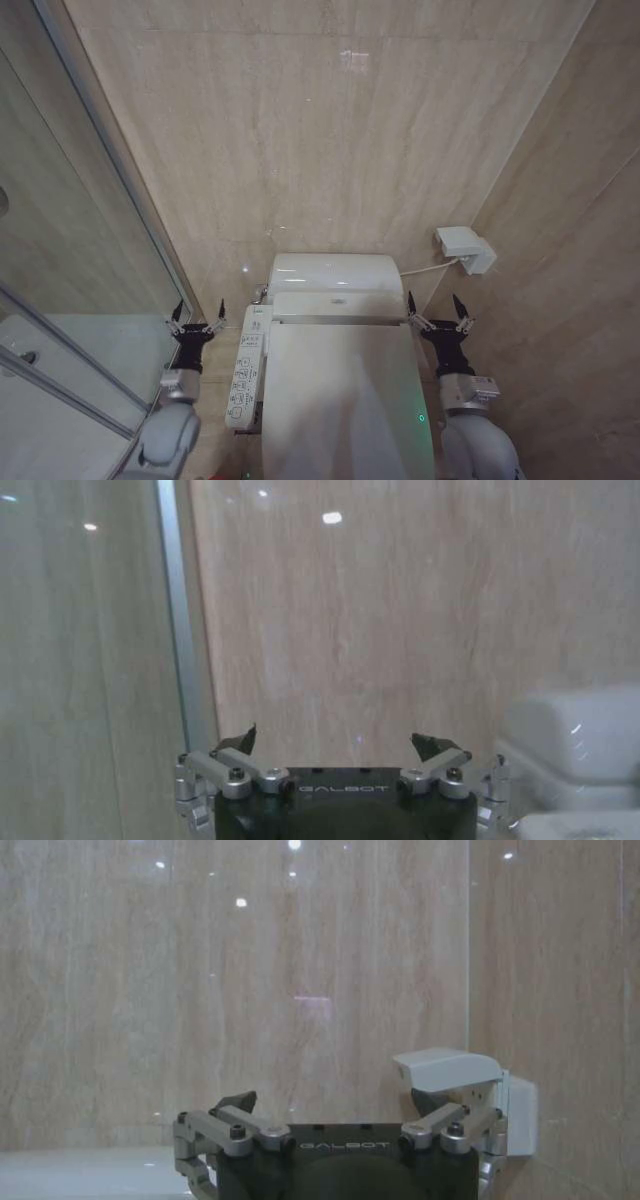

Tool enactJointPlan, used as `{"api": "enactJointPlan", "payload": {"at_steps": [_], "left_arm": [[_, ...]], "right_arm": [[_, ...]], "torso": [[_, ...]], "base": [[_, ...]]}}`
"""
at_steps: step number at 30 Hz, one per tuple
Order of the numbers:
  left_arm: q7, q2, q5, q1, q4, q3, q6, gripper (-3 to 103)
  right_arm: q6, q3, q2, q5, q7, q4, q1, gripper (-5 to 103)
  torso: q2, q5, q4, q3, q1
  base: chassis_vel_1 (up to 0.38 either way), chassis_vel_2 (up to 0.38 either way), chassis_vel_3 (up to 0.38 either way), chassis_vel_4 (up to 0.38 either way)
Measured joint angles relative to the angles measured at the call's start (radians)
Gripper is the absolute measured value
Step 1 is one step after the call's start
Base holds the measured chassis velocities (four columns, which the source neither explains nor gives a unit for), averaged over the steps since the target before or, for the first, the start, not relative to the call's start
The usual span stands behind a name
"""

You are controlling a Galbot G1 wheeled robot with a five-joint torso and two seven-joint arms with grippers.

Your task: Open the toilet lid, clean the toilet bowl with a toilet brush, close the toilet lid, and flush.

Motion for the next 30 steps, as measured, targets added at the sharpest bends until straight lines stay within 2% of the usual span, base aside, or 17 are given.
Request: {"api": "enactJointPlan", "payload": {"at_steps": [3,8,12,17,20,24,25,30], "left_arm": [[0.051,0.053,-0.042,-0.129,0.119,0.074,0.009,100],[0.104,0.084,-0.039,-0.176,0.173,0.094,-0.014,100],[0.159,0.117,-0.009,-0.212,0.228,0.115,-0.061,100],[0.201,0.120,0.025,-0.263,0.298,0.155,-0.113,97],[0.252,0.102,0.070,-0.303,0.358,0.174,-0.175,97],[0.286,0.087,0.109,-0.317,0.380,0.175,-0.209,97],[0.302,0.080,0.123,-0.320,0.389,0.177,-0.228,70],[0.321,0.072,0.195,-0.321,0.411,0.189,-0.266,70]], "right_arm": [[0.000,0.000,0.000,0.000,0.000,0.000,0.000,100],[0.000,0.000,0.000,0.000,0.000,0.000,0.000,100],[0.000,0.000,0.000,0.000,0.000,0.000,0.000,100],[0.000,0.000,0.000,0.000,0.000,0.000,0.000,100],[0.000,0.000,0.000,0.000,0.000,0.000,0.000,100],[0.000,0.000,0.000,0.000,0.000,0.000,0.000,100],[0.000,0.000,0.000,0.000,0.000,0.000,0.000,100],[0.000,0.000,0.000,0.000,0.000,0.000,0.000,100]], "torso": [[0.000,0.0002,-0.0006,0.000,0.000],[0.000,0.0002,-0.0004,0.000,0.000],[0.000,0.0003,0.0005,0.000,0.000],[0.000,0.0003,-0.0002,0.000,0.000],[0.000,0.0004,-0.0003,0.000,0.000],[0.000,0.0004,-0.0003,0.000,0.000],[0.000,0.0005,-0.0003,0.000,0.000],[0.000,0.0008,0.0003,0.000,0.000]], "base": [[0.000,0.000,0.000,0.000],[0.000,0.000,0.000,0.000],[0.000,0.000,0.000,0.000],[0.000,0.000,0.000,0.000],[0.000,0.000,0.000,0.000],[0.000,0.000,0.000,0.000],[0.000,0.000,0.000,0.000],[0.000,0.000,0.000,0.000]]}}
